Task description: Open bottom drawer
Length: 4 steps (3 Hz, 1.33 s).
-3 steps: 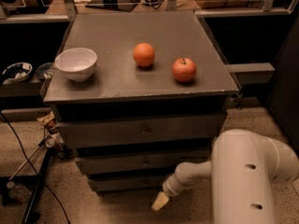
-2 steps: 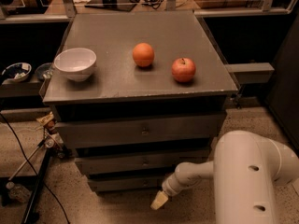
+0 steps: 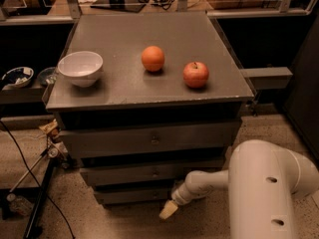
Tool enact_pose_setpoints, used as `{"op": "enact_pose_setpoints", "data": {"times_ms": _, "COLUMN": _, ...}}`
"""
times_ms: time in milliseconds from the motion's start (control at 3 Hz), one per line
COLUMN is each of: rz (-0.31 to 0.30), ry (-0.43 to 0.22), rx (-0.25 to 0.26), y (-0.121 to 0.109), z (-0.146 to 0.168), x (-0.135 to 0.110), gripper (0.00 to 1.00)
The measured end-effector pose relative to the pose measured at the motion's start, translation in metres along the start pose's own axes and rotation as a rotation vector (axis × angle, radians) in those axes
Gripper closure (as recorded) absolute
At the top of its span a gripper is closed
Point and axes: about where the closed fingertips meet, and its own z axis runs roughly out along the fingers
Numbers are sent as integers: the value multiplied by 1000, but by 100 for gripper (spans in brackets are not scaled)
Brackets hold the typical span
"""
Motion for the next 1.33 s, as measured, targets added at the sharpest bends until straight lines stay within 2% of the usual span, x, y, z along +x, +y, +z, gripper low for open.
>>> {"op": "enact_pose_setpoints", "data": {"times_ms": 333, "rz": -31, "ry": 3, "rx": 32, "y": -21, "z": 8, "x": -7, "gripper": 0}}
{"op": "enact_pose_setpoints", "data": {"times_ms": 1000, "rz": -37, "ry": -1, "rx": 27, "y": -21, "z": 10, "x": -6, "gripper": 0}}
{"op": "enact_pose_setpoints", "data": {"times_ms": 1333, "rz": -56, "ry": -8, "rx": 0, "y": -19, "z": 25, "x": -10, "gripper": 0}}
